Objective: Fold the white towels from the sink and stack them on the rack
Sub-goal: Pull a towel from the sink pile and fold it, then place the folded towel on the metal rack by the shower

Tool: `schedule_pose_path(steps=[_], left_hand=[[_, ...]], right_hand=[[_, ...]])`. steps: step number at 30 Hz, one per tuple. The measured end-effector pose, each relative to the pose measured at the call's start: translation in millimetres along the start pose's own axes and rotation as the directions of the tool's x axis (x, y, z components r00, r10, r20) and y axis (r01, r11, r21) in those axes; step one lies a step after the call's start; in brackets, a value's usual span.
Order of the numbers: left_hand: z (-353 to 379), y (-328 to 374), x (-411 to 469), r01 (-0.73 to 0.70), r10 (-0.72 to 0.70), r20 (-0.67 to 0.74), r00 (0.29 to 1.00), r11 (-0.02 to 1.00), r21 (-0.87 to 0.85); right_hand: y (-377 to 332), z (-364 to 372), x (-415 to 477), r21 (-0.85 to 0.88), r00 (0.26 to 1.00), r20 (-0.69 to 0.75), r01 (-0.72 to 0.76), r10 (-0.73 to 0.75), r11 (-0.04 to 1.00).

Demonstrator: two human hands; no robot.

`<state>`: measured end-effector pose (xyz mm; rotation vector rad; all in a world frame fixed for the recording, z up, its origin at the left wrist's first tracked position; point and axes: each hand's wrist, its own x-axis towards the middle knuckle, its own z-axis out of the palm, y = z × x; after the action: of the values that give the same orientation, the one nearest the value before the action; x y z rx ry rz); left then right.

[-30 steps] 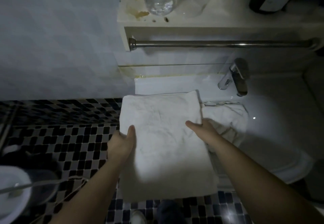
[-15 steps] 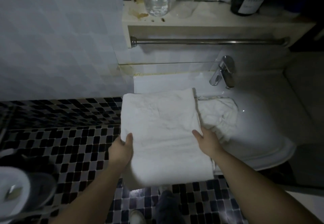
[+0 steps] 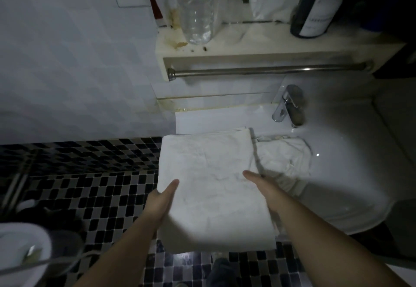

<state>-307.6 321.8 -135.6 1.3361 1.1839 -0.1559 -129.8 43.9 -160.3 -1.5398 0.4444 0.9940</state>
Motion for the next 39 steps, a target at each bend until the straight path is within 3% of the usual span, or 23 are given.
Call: schedule_pose_path(steps=[2, 5, 15, 18, 22, 27, 29, 33, 37, 39], left_hand=[[-3, 14, -6, -0.032, 0.032, 0.011, 0.999, 0.999, -0.008], [-3, 44, -16, -0.13, 0.13, 0.008, 0.992, 0.991, 0.022], [0, 163, -49, -0.418, 0.421, -0.163, 0.893, 0.907, 0.054], [-8, 190, -47, -0.468, 0.465, -0.068, 0.883, 0.883, -0.032], [-8, 211, -36, -0.358, 0.358, 0.112, 0.927, 0.934, -0.016], [3, 234, -17, -0.275, 0.225, 0.266, 0.938, 0.946, 0.171], [9, 243, -15, -0.264, 0.197, 0.346, 0.917, 0.952, 0.157], [33, 254, -17, -0.21, 0.177, 0.529, 0.83, 0.978, 0.001], [63, 251, -32, -0.276, 0.193, 0.617, 0.763, 0.96, 0.04], [75, 247, -37, -0.32, 0.234, 0.596, 0.768, 0.947, 0.04]], right_hand=[[-20, -1, -10, -0.001, 0.991, 0.115, -0.067, 0.067, 0.998], [-56, -1, -21, -0.038, 0.984, 0.173, -0.032, 0.038, 0.999], [-175, -7, -66, -0.05, 0.938, 0.071, 0.344, -0.34, 0.938], [-191, -9, -84, -0.021, 0.907, 0.092, 0.415, -0.412, 0.909], [-195, -18, -111, -0.08, 0.883, 0.074, 0.468, -0.463, 0.88], [-182, -27, -145, -0.228, 0.851, -0.072, 0.494, -0.52, 0.839], [-166, -30, -158, -0.238, 0.851, -0.182, 0.449, -0.493, 0.862], [-118, -24, -180, 0.027, 0.796, -0.446, 0.469, -0.409, 0.883], [-73, -7, -211, 0.366, 0.713, -0.665, 0.571, -0.222, 0.735], [-54, 1, -223, 0.435, 0.687, -0.711, 0.594, -0.147, 0.677]])
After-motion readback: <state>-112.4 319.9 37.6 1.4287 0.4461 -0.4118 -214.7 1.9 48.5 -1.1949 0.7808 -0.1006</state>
